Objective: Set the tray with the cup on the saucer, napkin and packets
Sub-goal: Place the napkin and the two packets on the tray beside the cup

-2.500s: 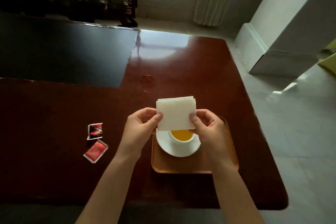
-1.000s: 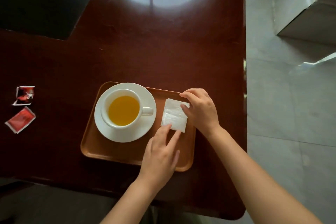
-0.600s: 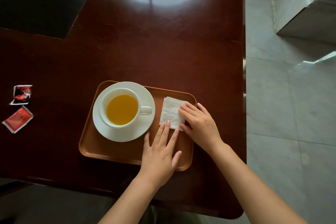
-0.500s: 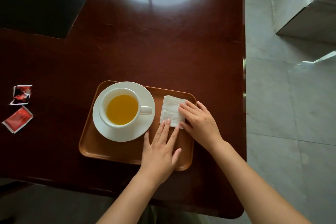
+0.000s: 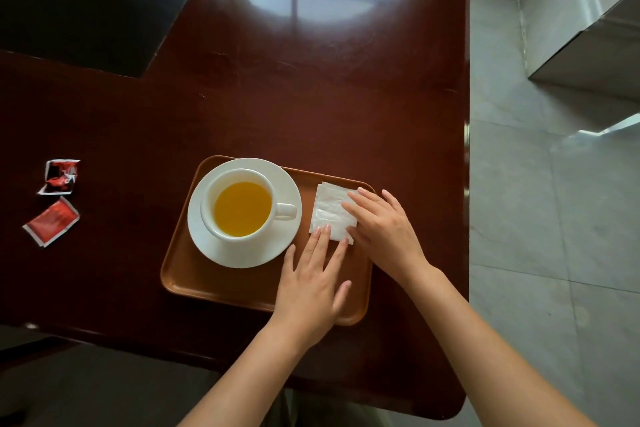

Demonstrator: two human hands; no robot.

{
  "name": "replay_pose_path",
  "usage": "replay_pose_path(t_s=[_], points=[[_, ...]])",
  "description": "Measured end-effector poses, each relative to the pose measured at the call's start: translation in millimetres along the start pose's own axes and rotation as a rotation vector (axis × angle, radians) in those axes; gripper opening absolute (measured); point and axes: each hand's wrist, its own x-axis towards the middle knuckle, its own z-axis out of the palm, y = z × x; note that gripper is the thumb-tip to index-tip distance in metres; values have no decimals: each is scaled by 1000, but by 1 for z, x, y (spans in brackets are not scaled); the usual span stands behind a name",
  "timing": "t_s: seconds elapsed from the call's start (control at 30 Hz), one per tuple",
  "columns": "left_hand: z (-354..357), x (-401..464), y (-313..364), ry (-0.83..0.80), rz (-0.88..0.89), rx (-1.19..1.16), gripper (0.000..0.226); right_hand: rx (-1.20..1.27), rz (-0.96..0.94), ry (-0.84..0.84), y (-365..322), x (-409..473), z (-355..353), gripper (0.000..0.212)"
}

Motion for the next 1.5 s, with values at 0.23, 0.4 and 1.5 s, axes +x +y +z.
replay_pose_path(t_s=[0.23,0.4,1.5], points=[[-58,-12,-3,320,99,-71,45,30,-60,76,-25,13,-45,24],[-114,-22,-29,487,-23,-46,22,-9,-159,62,-64,32,-74,11],[-206,-117,-395,242,-182,110,22,-67,-42,-54,-387,163,48,19]])
